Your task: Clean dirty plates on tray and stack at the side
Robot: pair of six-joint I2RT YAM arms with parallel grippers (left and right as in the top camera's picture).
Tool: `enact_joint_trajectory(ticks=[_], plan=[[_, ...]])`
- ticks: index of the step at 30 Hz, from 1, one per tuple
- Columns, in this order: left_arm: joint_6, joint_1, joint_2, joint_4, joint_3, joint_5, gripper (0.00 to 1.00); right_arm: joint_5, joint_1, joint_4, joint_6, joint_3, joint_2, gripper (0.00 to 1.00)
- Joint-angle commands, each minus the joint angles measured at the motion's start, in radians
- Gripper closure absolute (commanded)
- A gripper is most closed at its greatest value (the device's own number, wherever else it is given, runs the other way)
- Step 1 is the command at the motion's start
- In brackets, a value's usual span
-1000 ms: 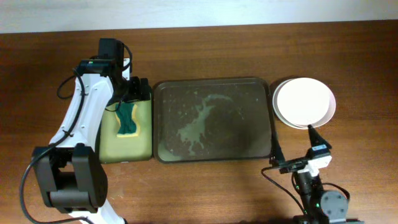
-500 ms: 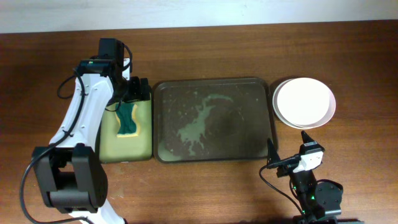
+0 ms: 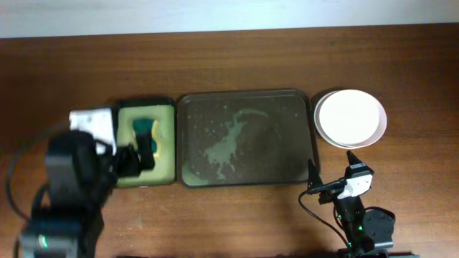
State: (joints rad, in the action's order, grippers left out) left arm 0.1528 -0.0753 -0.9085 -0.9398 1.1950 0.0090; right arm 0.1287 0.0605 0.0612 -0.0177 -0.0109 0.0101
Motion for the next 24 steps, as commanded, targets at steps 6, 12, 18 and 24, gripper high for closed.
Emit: enact_joint_trajectory(ticks=[6, 12, 18, 24], plan=[[0.037, 0.059, 0.880, 1.088, -0.871, 0.011, 0.01, -0.008, 0.006, 0.006, 0.003, 0.005, -0.006, 0.02], [0.044, 0.059, 0.904, 1.209, -1.185, 0.002, 0.01, -0.008, 0.006, 0.006, 0.003, 0.005, -0.006, 0.02], [0.021, 0.059, 0.903, 0.856, -1.186, -0.016, 0.01, -0.008, 0.006, 0.006, 0.003, 0.005, -0.006, 0.02], [0.021, 0.059, 0.903, 0.856, -1.186, -0.016, 0.00, -0.008, 0.006, 0.006, 0.003, 0.005, -0.006, 0.02]])
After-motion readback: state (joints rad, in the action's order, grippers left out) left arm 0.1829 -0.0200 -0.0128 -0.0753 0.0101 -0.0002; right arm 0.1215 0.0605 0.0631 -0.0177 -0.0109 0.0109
